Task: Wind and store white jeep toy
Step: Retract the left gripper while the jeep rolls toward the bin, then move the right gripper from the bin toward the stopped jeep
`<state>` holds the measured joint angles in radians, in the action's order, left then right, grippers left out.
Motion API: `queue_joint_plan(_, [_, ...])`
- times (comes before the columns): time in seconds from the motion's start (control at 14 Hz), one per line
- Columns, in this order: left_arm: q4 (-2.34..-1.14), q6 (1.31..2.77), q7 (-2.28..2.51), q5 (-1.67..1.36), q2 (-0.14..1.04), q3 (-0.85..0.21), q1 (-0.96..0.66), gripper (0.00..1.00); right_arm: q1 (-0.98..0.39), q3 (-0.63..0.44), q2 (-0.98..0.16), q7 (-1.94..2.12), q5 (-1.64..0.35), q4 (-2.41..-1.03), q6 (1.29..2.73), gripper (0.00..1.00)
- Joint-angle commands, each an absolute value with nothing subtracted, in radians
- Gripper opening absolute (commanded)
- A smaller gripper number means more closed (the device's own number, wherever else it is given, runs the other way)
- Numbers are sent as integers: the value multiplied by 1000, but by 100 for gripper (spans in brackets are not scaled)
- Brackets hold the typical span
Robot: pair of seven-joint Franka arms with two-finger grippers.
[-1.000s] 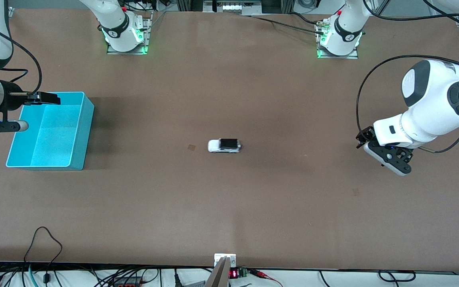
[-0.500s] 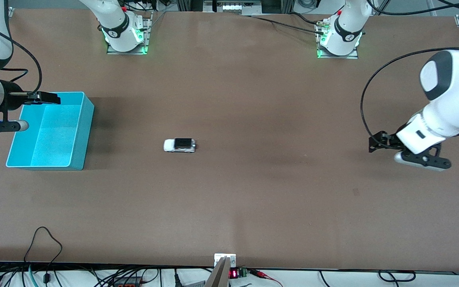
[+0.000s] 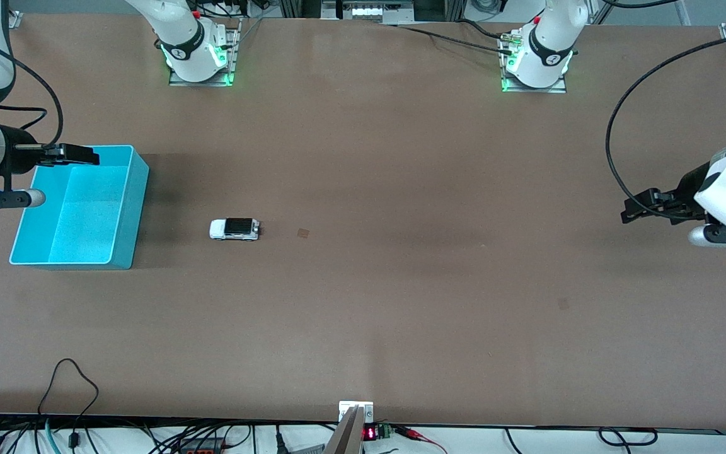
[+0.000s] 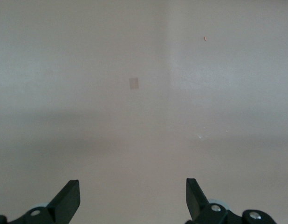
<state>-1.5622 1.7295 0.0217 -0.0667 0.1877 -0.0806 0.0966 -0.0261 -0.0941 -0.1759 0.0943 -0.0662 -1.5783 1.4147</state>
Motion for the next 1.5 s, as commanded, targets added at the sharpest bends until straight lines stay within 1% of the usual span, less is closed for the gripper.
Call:
queue_joint_plan(0.0, [-1528,1668,60,-71,187,-64,89,100,-20,-95,-161,106,-92,-1560,1394,100])
queue_joint_plan(0.36, [-1535,1661,58,-69,141,-74,89,100,-12,-94,-160,167,-94,-1566,1396,100])
queue_joint_plan(0.57, [-1537,1661,48,-57,138,-66,92,100,-21,-94,-143,199,-95,-1609,1420,100])
queue_joint_plan(0.86, [-1528,1661,40,-57,137,-63,92,100,-9,-78,-11,440,-86,-1897,1681,100])
queue_joint_plan(0.93, [-1526,1661,43,-57,137,-67,91,100,1,-36,12,471,-77,-1945,1715,100])
queue_joint_plan(1.14, [-1528,1661,31,-54,138,-66,91,100,167,222,58,575,-29,-2058,1833,100])
queue_joint_plan(1.21, [-1528,1661,31,-46,140,-67,91,100,190,271,66,612,-14,-2092,1877,100])
queue_joint_plan(1.43, [-1529,1640,28,-46,133,-63,92,100,189,324,69,791,-8,-2169,2008,100])
